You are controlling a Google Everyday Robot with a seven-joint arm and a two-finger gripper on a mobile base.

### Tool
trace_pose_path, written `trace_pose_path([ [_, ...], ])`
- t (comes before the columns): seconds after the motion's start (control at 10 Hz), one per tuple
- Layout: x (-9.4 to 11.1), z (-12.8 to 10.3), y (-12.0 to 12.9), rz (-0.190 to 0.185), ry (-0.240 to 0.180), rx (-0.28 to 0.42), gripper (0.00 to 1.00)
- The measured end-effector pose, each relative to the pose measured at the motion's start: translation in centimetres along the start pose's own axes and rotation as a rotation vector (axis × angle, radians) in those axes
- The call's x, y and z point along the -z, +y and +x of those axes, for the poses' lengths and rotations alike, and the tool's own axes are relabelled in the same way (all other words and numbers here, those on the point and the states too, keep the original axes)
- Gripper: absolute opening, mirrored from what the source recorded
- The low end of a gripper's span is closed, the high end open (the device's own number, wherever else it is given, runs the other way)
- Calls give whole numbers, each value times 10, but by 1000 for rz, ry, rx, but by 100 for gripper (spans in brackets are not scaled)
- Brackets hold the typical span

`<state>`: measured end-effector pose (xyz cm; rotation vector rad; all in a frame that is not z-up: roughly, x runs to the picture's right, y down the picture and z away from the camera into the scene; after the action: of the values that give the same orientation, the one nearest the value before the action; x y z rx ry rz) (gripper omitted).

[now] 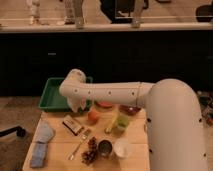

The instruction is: Place pepper in red bowl

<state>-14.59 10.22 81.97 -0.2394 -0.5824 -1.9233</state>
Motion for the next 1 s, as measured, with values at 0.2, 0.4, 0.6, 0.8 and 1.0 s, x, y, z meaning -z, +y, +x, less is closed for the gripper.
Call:
trace_pose_path([
  [0.2,-5,1,23,0,0,-47,0],
  [0.4,-7,1,43,2,1,-92,0],
  [0.6,-7,2,59,1,7,-125,0],
  [0.8,-6,4,73,-6,12,-154,0],
  [1.0,-4,4,83,-11,16,-174,0],
])
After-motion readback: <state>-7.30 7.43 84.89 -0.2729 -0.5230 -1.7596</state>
